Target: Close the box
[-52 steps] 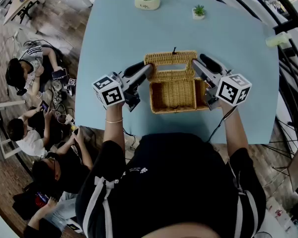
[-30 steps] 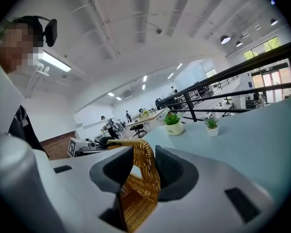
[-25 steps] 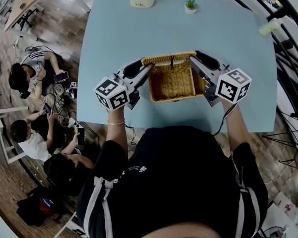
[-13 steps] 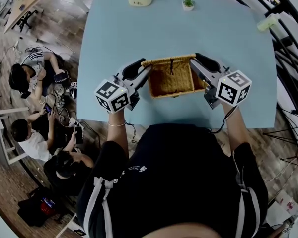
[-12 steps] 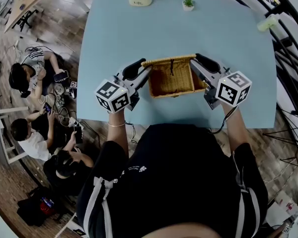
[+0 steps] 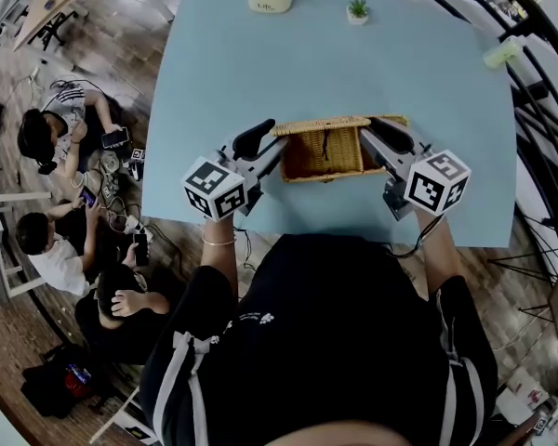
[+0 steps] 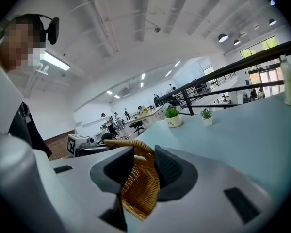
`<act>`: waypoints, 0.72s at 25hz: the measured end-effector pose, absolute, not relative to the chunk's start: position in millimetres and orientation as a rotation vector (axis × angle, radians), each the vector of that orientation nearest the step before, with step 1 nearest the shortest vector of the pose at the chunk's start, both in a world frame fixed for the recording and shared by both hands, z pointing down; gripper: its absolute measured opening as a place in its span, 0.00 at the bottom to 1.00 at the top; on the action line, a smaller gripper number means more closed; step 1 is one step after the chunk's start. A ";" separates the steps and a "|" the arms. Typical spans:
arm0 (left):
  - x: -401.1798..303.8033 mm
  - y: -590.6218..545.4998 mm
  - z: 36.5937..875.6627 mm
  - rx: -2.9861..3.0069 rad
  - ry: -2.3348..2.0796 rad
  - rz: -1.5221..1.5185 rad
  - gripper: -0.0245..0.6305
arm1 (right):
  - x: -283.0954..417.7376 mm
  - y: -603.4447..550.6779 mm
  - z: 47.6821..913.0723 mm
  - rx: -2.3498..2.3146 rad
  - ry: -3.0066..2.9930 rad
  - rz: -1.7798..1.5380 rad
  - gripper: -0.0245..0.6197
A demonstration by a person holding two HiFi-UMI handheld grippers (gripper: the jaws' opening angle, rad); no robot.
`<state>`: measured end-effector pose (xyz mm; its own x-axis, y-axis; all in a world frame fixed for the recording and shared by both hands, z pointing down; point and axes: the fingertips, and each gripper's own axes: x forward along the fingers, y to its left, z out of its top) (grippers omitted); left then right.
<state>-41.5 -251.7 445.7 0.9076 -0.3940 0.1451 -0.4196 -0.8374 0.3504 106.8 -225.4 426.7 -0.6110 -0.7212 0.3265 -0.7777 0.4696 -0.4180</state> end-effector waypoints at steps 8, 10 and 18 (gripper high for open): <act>-42.8 -236.3 451.1 2.736 -0.572 0.208 0.29 | 104.8 -207.8 438.3 1.316 -2.580 0.896 0.24; -41.3 -233.2 452.1 2.749 -0.570 0.237 0.30 | 105.3 -204.0 441.4 1.316 -2.574 0.922 0.24; -42.0 -225.2 458.7 2.772 -0.583 0.295 0.31 | 103.9 -196.5 450.6 1.303 -2.553 0.947 0.24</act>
<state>-42.0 -225.2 458.7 0.8969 -0.3603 0.2565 -0.4202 -0.8752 0.2397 103.9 -196.5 450.6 -0.6211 -0.6892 0.3731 -0.7658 0.4326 -0.4759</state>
